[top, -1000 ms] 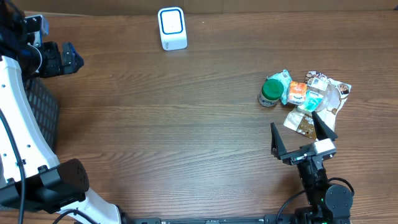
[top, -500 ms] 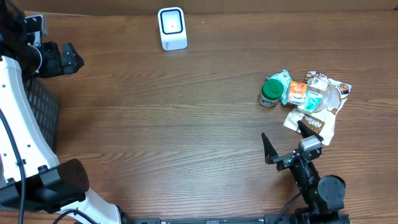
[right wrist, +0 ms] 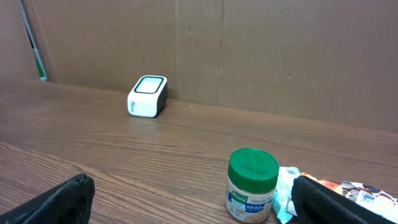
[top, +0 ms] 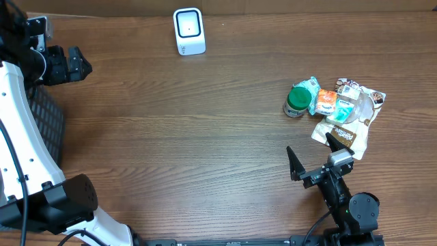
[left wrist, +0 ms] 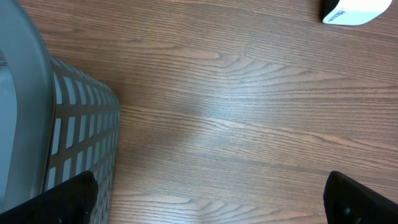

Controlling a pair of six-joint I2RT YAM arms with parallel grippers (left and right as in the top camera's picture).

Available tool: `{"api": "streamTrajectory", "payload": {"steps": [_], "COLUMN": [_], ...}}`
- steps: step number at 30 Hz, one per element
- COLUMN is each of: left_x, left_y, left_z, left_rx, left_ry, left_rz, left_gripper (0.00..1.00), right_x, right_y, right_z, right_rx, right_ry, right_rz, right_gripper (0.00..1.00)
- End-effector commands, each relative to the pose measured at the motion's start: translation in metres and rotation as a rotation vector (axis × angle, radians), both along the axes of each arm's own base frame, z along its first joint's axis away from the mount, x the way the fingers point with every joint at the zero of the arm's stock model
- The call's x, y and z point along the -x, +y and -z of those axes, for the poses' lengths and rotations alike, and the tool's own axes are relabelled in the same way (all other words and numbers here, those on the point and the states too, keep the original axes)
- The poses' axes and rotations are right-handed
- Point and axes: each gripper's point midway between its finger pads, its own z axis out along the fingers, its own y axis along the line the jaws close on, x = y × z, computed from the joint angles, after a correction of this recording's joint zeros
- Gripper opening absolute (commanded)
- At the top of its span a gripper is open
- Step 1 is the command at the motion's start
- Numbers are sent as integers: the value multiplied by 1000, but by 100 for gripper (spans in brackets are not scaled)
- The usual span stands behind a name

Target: Scan the item barcode

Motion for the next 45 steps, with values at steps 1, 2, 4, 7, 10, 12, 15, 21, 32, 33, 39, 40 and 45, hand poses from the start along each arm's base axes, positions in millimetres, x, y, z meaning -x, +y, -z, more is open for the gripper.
{"api": "streamTrajectory", "payload": {"steps": [1,2,4,7,10,12,15,21,32,33,39,40,45], "left_x": [1,1,1,1,1,1,1,17,86,90,112,116,107], "left_y": [-2,-2,-2,-2,-2,-2,-3,-42,-152,-152,-151,-149,-155], "left_z": [-9,-9,-9,-9,-9,-9,-12,-53,-138,-141,-150,-152,-173], "left_rx": [-17,-17,-17,-17,-17,-18,-20,-56,-78,-80,-89,-103,-100], "left_ry": [-27,-27,-27,-27,-27,-27,-33,-144,-423,-434,-460,-466,-621], "left_rz": [20,20,20,20,20,20,22,107,412,411,408,406,423], "left_gripper": [100,99,100,100,100,100,99,100,100,100,99,100,100], "right_x": [0,0,0,0,0,0,0,0,0,0,0,0,0], "right_y": [0,0,0,0,0,0,0,0,0,0,0,0,0], "right_z": [2,2,2,2,2,2,2,2,2,2,2,2,2], "right_rx": [-6,-6,-6,-6,-6,-6,-6,-6,-6,-6,-6,-6,-6], "right_ry": [0,0,0,0,0,0,0,0,0,0,0,0,0], "right_rz": [-3,-3,-3,-3,-3,-3,-3,-3,-3,-3,-3,-3,-3], "right_gripper": [100,100,100,100,100,100,100,100,100,100,100,100,100]}}
